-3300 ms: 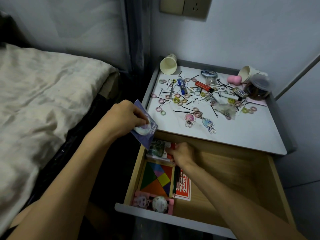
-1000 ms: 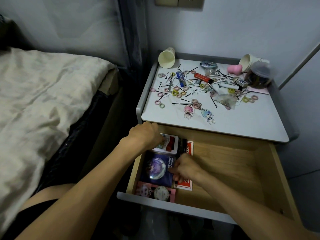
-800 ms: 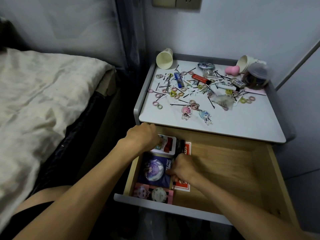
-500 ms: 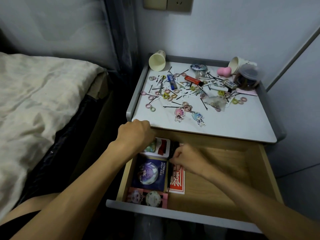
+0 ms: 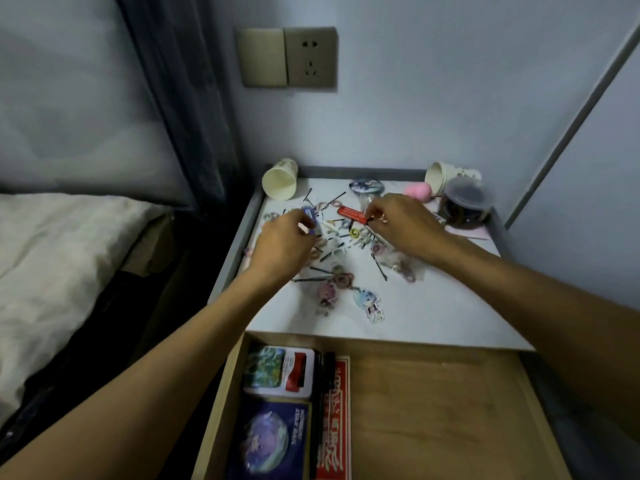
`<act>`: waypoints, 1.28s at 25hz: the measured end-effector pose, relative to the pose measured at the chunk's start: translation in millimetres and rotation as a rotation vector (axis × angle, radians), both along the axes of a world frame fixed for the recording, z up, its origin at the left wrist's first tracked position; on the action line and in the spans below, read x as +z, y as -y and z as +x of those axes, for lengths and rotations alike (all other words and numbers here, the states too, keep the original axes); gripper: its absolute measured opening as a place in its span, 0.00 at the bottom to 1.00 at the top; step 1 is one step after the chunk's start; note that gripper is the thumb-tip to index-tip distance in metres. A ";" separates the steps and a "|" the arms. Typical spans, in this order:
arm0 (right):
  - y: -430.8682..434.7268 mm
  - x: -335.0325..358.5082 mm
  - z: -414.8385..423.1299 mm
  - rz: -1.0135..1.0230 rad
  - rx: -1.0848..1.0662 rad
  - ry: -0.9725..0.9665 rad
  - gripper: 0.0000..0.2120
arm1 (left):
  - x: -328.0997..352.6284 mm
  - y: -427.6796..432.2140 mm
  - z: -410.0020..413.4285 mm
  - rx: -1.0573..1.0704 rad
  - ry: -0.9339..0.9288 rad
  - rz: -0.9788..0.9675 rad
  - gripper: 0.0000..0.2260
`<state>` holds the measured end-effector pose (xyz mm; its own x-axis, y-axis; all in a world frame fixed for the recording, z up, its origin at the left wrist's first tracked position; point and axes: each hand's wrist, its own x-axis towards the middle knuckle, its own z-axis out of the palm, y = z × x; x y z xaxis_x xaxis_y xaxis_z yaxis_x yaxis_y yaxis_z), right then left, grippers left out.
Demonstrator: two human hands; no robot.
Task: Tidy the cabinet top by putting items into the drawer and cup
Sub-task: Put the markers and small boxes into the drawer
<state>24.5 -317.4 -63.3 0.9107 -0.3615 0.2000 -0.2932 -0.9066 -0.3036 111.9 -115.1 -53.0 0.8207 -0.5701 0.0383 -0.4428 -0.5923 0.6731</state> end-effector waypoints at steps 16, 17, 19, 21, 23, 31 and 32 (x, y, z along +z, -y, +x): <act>41.9 16.0 57.6 0.056 0.011 -0.106 0.06 | -33.9 80.5 57.3 0.060 0.249 0.142 0.14; 46.1 19.5 45.4 0.036 0.005 -0.128 0.04 | -30.4 79.9 56.1 0.053 0.234 0.086 0.15; 50.8 21.1 19.5 -0.060 0.018 -0.272 0.05 | -19.2 77.6 47.6 0.024 0.142 -0.032 0.13; 51.2 17.4 0.9 -0.232 0.025 -0.394 0.06 | -10.2 72.7 35.5 -0.005 -0.049 -0.163 0.09; 51.4 13.3 -6.1 -0.330 0.016 -0.428 0.11 | -3.6 63.4 23.5 -0.028 -0.291 -0.293 0.10; 51.1 9.5 -4.0 -0.328 -0.047 -0.398 0.14 | 11.2 27.3 -1.8 -0.082 -0.739 -0.501 0.19; 49.8 12.8 -4.4 -0.321 -0.045 -0.337 0.15 | 12.1 23.0 -3.3 -0.094 -0.743 -0.492 0.20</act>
<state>20.1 -367.2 -50.6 0.9289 -0.3703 0.0042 -0.3685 -0.9232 0.1090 108.5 -138.1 -40.9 0.6818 -0.6957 -0.2264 0.1765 -0.1439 0.9737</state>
